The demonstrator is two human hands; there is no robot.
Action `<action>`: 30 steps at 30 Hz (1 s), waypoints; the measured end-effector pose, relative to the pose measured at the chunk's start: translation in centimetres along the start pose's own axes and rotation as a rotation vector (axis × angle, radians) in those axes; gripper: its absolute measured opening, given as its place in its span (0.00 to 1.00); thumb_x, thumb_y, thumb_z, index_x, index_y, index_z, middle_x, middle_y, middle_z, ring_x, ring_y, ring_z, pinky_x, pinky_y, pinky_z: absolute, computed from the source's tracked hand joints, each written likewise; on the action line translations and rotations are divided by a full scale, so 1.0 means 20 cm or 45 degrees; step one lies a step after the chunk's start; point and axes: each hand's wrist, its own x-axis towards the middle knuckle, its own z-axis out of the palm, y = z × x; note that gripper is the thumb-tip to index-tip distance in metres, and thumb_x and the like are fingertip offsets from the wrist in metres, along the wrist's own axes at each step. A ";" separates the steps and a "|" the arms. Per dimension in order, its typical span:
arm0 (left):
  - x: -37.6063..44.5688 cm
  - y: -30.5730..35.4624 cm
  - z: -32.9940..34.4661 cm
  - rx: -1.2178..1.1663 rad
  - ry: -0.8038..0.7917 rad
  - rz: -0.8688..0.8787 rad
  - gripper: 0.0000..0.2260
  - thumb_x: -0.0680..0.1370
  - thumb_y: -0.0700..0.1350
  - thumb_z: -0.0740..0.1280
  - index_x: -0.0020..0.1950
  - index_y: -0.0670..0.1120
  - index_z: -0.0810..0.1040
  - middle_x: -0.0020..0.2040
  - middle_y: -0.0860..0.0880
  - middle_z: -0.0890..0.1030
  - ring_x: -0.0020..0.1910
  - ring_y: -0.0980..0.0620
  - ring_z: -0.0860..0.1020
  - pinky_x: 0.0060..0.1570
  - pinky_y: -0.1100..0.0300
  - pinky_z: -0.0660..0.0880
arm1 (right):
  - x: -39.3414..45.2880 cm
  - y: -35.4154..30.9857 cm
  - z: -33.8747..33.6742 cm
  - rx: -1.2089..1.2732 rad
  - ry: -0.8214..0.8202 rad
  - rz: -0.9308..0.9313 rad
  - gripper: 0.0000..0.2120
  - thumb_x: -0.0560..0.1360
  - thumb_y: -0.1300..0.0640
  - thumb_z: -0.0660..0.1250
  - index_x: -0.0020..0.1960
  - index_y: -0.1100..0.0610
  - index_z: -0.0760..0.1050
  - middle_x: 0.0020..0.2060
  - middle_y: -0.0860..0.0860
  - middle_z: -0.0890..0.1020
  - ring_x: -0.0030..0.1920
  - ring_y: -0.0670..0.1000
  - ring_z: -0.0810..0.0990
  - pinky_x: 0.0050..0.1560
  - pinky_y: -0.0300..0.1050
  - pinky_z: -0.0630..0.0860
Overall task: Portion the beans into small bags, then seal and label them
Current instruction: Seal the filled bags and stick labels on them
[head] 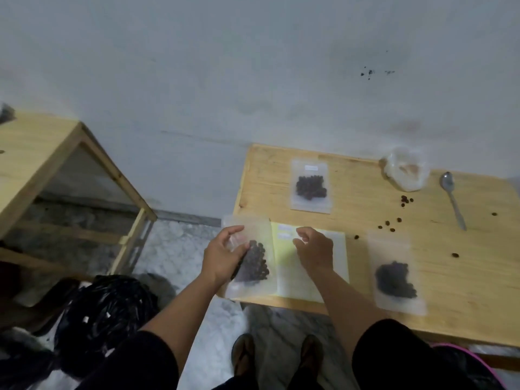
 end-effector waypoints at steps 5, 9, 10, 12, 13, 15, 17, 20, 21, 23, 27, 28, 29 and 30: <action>0.04 -0.07 -0.07 -0.027 -0.003 -0.024 0.14 0.73 0.44 0.73 0.55 0.56 0.77 0.53 0.52 0.80 0.54 0.51 0.78 0.52 0.63 0.74 | 0.04 -0.05 0.09 -0.108 0.107 -0.016 0.08 0.72 0.64 0.64 0.49 0.60 0.80 0.46 0.56 0.83 0.50 0.57 0.78 0.51 0.46 0.73; 0.08 -0.07 -0.08 -0.043 -0.045 -0.026 0.14 0.72 0.44 0.73 0.54 0.57 0.77 0.56 0.52 0.80 0.56 0.52 0.77 0.57 0.59 0.74 | 0.05 -0.06 0.11 -0.150 0.121 -0.067 0.06 0.73 0.64 0.63 0.45 0.62 0.79 0.42 0.57 0.82 0.46 0.57 0.78 0.45 0.45 0.73; 0.09 -0.06 -0.08 -0.045 -0.051 -0.032 0.14 0.72 0.45 0.73 0.54 0.58 0.77 0.56 0.52 0.80 0.56 0.52 0.77 0.57 0.58 0.75 | 0.05 -0.06 0.11 -0.153 0.115 -0.063 0.06 0.74 0.64 0.63 0.46 0.62 0.79 0.43 0.57 0.82 0.46 0.57 0.78 0.45 0.44 0.72; 0.10 -0.04 -0.07 -0.049 -0.069 -0.050 0.13 0.73 0.45 0.73 0.53 0.59 0.77 0.55 0.52 0.80 0.52 0.53 0.78 0.51 0.62 0.76 | 0.05 -0.07 0.09 -0.145 0.113 -0.062 0.06 0.75 0.63 0.63 0.48 0.61 0.78 0.44 0.56 0.82 0.47 0.56 0.79 0.44 0.41 0.70; 0.11 -0.02 -0.07 -0.047 -0.081 -0.056 0.13 0.73 0.44 0.72 0.53 0.59 0.77 0.54 0.52 0.80 0.50 0.54 0.78 0.47 0.64 0.75 | 0.04 -0.08 0.08 -0.123 0.123 -0.067 0.06 0.75 0.63 0.63 0.49 0.61 0.78 0.45 0.56 0.82 0.47 0.55 0.79 0.44 0.39 0.69; 0.12 0.01 -0.06 -0.048 -0.095 -0.046 0.13 0.73 0.44 0.72 0.54 0.59 0.77 0.53 0.51 0.80 0.47 0.55 0.78 0.45 0.65 0.75 | 0.03 -0.12 0.04 -0.030 0.174 -0.081 0.05 0.75 0.63 0.64 0.49 0.61 0.78 0.45 0.55 0.82 0.46 0.53 0.78 0.44 0.36 0.66; 0.13 0.05 -0.04 -0.061 -0.105 -0.036 0.14 0.73 0.43 0.72 0.54 0.59 0.77 0.53 0.51 0.80 0.47 0.54 0.79 0.48 0.64 0.76 | 0.02 -0.18 -0.01 0.062 0.198 -0.133 0.04 0.73 0.63 0.66 0.47 0.60 0.79 0.42 0.53 0.82 0.42 0.49 0.77 0.42 0.32 0.65; 0.14 0.11 0.00 -0.088 -0.137 0.025 0.16 0.73 0.42 0.73 0.55 0.59 0.76 0.54 0.52 0.80 0.54 0.53 0.78 0.57 0.60 0.74 | 0.02 -0.30 -0.05 0.136 0.132 -0.243 0.04 0.70 0.62 0.69 0.44 0.57 0.80 0.36 0.48 0.81 0.38 0.46 0.77 0.42 0.34 0.69; 0.14 0.13 0.01 -0.101 -0.151 0.052 0.17 0.72 0.41 0.73 0.56 0.59 0.76 0.55 0.52 0.79 0.56 0.52 0.77 0.60 0.58 0.74 | 0.02 -0.33 -0.06 0.153 0.129 -0.277 0.04 0.69 0.63 0.69 0.43 0.57 0.81 0.34 0.48 0.80 0.36 0.46 0.77 0.40 0.33 0.70; 0.13 0.17 0.03 -0.137 -0.178 0.082 0.18 0.72 0.39 0.72 0.56 0.58 0.76 0.56 0.53 0.79 0.57 0.52 0.77 0.61 0.58 0.73 | 0.01 -0.37 -0.07 0.168 0.142 -0.346 0.03 0.69 0.64 0.70 0.42 0.58 0.81 0.32 0.47 0.79 0.35 0.45 0.77 0.37 0.27 0.69; 0.10 0.24 0.04 -0.167 -0.221 0.151 0.19 0.73 0.39 0.72 0.58 0.58 0.76 0.58 0.54 0.77 0.61 0.55 0.73 0.60 0.64 0.68 | 0.00 -0.40 -0.10 0.155 0.094 -0.397 0.03 0.71 0.64 0.68 0.44 0.61 0.80 0.34 0.49 0.78 0.34 0.45 0.75 0.36 0.23 0.69; 0.10 0.26 0.04 -0.177 -0.236 0.166 0.19 0.73 0.39 0.72 0.58 0.58 0.76 0.59 0.54 0.77 0.62 0.55 0.72 0.60 0.64 0.68 | 0.00 -0.40 -0.11 0.141 0.094 -0.403 0.03 0.72 0.64 0.68 0.45 0.61 0.80 0.34 0.49 0.78 0.35 0.45 0.75 0.36 0.23 0.69; 0.09 0.26 0.04 -0.190 -0.249 0.171 0.19 0.73 0.39 0.72 0.58 0.58 0.76 0.60 0.55 0.76 0.63 0.55 0.72 0.61 0.64 0.67 | 0.00 -0.40 -0.12 0.129 0.093 -0.402 0.04 0.72 0.65 0.67 0.45 0.61 0.80 0.34 0.50 0.78 0.35 0.45 0.74 0.36 0.23 0.68; 0.09 0.27 0.03 -0.201 -0.258 0.171 0.19 0.73 0.40 0.72 0.58 0.59 0.76 0.62 0.55 0.76 0.63 0.55 0.71 0.62 0.62 0.68 | -0.01 -0.40 -0.13 0.122 0.090 -0.398 0.04 0.72 0.64 0.67 0.46 0.61 0.79 0.34 0.50 0.78 0.34 0.45 0.74 0.36 0.23 0.68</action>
